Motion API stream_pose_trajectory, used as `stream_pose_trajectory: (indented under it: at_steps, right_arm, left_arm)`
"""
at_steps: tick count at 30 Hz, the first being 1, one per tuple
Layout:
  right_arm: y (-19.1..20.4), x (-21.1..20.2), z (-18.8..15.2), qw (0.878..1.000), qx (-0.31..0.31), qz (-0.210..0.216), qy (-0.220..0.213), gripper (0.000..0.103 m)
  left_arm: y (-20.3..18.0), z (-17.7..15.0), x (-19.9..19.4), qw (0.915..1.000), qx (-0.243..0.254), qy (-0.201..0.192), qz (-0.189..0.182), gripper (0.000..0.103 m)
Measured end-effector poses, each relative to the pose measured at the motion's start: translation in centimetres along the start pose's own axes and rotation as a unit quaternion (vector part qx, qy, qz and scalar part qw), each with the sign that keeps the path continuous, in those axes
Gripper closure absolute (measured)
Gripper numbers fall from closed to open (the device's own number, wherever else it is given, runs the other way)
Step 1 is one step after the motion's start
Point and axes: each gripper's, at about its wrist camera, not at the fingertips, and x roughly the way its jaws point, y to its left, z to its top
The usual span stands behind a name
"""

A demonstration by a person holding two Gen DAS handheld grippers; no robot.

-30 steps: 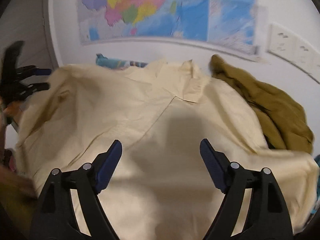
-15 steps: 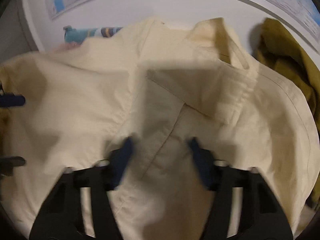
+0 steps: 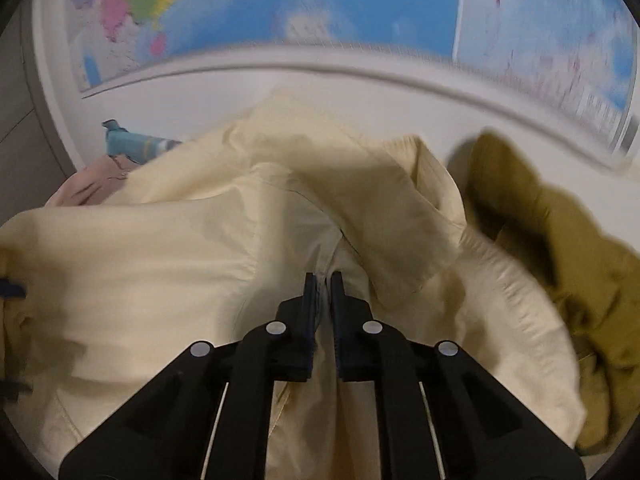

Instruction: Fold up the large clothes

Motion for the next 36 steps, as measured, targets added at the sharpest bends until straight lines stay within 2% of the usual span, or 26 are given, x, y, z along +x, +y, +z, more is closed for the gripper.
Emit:
stream_pose_trajectory:
  at_steps: [4, 5, 8, 9, 11, 14, 17, 20, 23, 25, 28, 29, 30, 31, 32, 34, 36]
  right_arm:
    - [0.1, -0.9, -1.5, 1.000, -0.003, -0.005, 0.012, 0.080]
    - [-0.2, -2.7, -1.8, 1.000, 0.004, 0.000, -0.001, 0.076]
    - [-1.4, -9.2, -3.5, 0.998, 0.018, 0.030, -0.050, 0.049]
    - [-1.7, -11.5, -4.5, 0.997, 0.021, 0.042, -0.062, 0.049]
    - [-2.0, -16.3, -7.8, 0.995, 0.019, 0.059, -0.081, 0.047]
    - [-2.1, -21.6, -13.8, 0.992, 0.022, 0.088, -0.085, 0.036]
    - [-2.2, -25.5, -20.4, 0.993, 0.046, 0.078, -0.073, 0.032]
    - [-2.1, -27.4, -25.8, 0.993, 0.089, 0.061, -0.057, 0.029]
    - [-1.4, -28.6, -30.3, 0.995, 0.083, 0.035, -0.050, 0.018]
    - [-0.8, -28.4, -32.1, 0.996, 0.078, 0.026, -0.046, 0.016]
    - [-0.5, -26.1, -32.9, 0.996, 0.089, -0.015, -0.025, 0.025]
    - [-0.5, -25.2, -33.1, 0.995, 0.100, -0.012, -0.020, 0.041]
    - [-0.7, -24.8, -33.3, 0.993, 0.114, 0.006, -0.023, 0.068]
    - [-0.9, -24.6, -33.3, 0.991, 0.128, 0.024, -0.025, 0.075]
    - [-1.0, -25.0, -33.1, 0.988, 0.146, 0.042, -0.033, 0.089]
    - [-1.9, -27.8, -32.9, 0.977, 0.177, 0.087, -0.085, 0.094]
    - [-2.9, -30.1, -33.3, 0.973, 0.189, 0.084, -0.098, 0.097]
  left_arm:
    - [0.0, -3.3, -2.1, 0.9999, 0.004, -0.005, -0.011, 0.020]
    - [0.0, -4.1, -2.8, 0.9999, 0.002, -0.009, -0.014, 0.019]
    - [0.0, -6.4, -4.7, 0.9995, -0.017, -0.019, -0.016, 0.015]
    - [-0.1, -7.1, -5.2, 0.9994, -0.021, -0.022, -0.017, 0.015]
    - [-0.6, -8.8, -6.4, 0.9989, -0.027, -0.033, -0.021, 0.015]
    - [-2.0, -10.7, -7.8, 0.9979, -0.027, -0.046, -0.037, 0.015]
    - [-3.8, -12.2, -8.9, 0.9970, -0.008, -0.059, -0.049, 0.015]
    - [-5.4, -13.3, -9.1, 0.9964, 0.010, -0.060, -0.059, 0.015]
    - [-6.9, -14.1, -8.1, 0.9985, 0.029, -0.034, -0.032, 0.015]
    - [-7.4, -14.5, -7.2, 0.9993, 0.036, -0.011, -0.005, 0.015]
    - [-7.2, -14.8, -6.1, 0.9988, 0.034, 0.016, 0.031, 0.015]
    - [-6.7, -15.0, -6.0, 0.9987, 0.031, 0.019, 0.035, 0.015]
    - [-6.5, -15.0, -5.9, 0.9988, 0.026, 0.021, 0.036, 0.016]
    - [-6.1, -14.9, -5.8, 0.9989, 0.015, 0.025, 0.037, 0.017]
    - [-5.9, -14.9, -5.8, 0.9988, 0.009, 0.028, 0.040, 0.020]
    - [-5.3, -14.6, -6.2, 0.9989, -0.001, 0.026, 0.040, 0.021]
    - [-5.1, -14.4, -6.6, 0.9993, -0.002, 0.019, 0.031, 0.021]
